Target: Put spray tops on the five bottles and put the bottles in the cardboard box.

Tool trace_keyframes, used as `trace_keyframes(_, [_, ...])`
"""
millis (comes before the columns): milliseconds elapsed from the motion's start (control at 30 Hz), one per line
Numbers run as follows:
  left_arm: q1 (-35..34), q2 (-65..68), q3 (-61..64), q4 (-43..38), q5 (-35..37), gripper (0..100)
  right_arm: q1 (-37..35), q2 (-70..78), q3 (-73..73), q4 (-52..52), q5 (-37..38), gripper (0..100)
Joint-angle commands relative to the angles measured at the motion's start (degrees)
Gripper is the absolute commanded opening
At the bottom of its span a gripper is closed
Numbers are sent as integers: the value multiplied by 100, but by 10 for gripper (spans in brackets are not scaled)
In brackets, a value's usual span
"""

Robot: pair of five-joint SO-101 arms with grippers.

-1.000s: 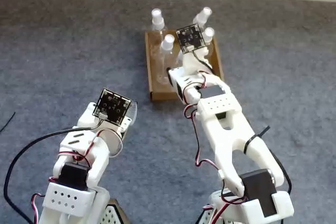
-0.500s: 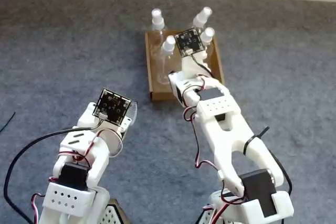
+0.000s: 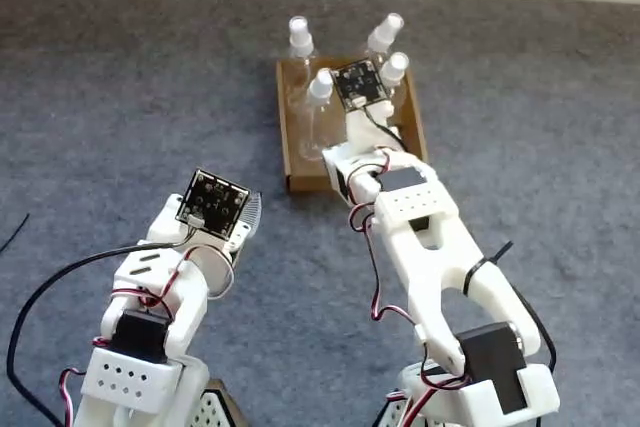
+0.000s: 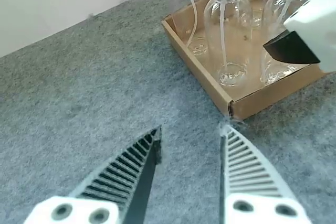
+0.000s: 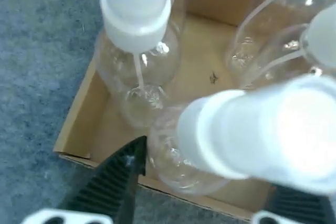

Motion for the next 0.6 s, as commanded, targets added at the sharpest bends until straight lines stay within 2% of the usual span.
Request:
trace_keyframes(0, [-57, -75, -22, -141, -53, 165, 48, -75, -101, 22, 44, 322])
trace_keyframes(133, [-57, -75, -22, -141, -53, 165, 48, -330, -171, 127, 44, 322])
trace_keyframes(333, [-57, -75, -13, -141, -53, 165, 48, -1218, -444, 1367, 44, 322])
trace_keyframes(567, [-57, -75, -13, -141, -53, 165, 75, -2343, -365, 2132, 35, 313])
